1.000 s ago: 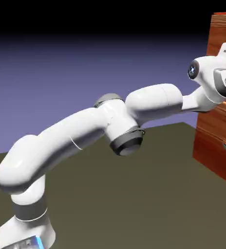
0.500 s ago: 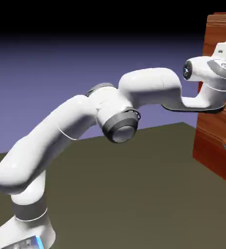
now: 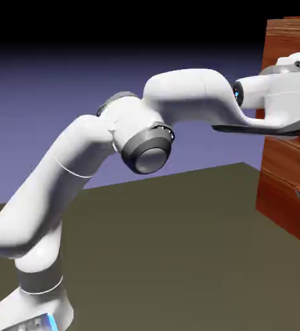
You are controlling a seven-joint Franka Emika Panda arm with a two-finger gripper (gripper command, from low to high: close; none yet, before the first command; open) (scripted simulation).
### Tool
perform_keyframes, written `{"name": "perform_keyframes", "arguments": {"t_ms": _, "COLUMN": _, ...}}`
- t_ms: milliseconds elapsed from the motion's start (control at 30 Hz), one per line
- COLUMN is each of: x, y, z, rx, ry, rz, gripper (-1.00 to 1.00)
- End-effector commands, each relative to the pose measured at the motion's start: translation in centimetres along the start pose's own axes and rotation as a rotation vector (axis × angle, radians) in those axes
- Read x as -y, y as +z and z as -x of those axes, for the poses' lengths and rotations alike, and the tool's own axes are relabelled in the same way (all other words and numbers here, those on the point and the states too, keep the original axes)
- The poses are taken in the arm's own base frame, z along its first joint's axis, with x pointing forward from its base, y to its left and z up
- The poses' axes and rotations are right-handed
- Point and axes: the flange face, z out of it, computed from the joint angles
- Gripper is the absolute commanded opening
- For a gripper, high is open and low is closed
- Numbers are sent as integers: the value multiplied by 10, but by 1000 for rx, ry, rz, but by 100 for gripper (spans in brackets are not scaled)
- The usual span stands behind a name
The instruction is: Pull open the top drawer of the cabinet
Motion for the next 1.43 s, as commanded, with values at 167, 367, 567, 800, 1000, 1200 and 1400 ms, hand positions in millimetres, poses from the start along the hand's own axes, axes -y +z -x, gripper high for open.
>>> {"name": "perform_keyframes", "arguments": {"t_ms": 167, "x": 0, "y": -38, "z": 0, "rx": 1, "ry": 0, "rz": 1, "gripper": -100}}
{"name": "perform_keyframes", "arguments": {"t_ms": 367, "x": 0, "y": -77, "z": 0, "rx": 1, "ry": 0, "rz": 1, "gripper": -100}}
{"name": "perform_keyframes", "arguments": {"t_ms": 567, "x": 0, "y": -107, "z": 0, "rx": 1, "ry": 0, "rz": 1, "gripper": -100}}
{"name": "perform_keyframes", "arguments": {"t_ms": 800, "x": 0, "y": -130, "z": 0, "rx": 1, "ry": 0, "rz": 1, "gripper": -100}}
{"name": "perform_keyframes", "arguments": {"t_ms": 1000, "x": 0, "y": -147, "z": 0, "rx": 1, "ry": 0, "rz": 1, "gripper": -100}}
{"name": "perform_keyframes", "arguments": {"t_ms": 1200, "x": 0, "y": -165, "z": 0, "rx": 1, "ry": 0, "rz": 1, "gripper": -100}}
{"name": "perform_keyframes", "arguments": {"t_ms": 1400, "x": 0, "y": -178, "z": 0, "rx": 1, "ry": 1, "rz": 0, "gripper": 100}}
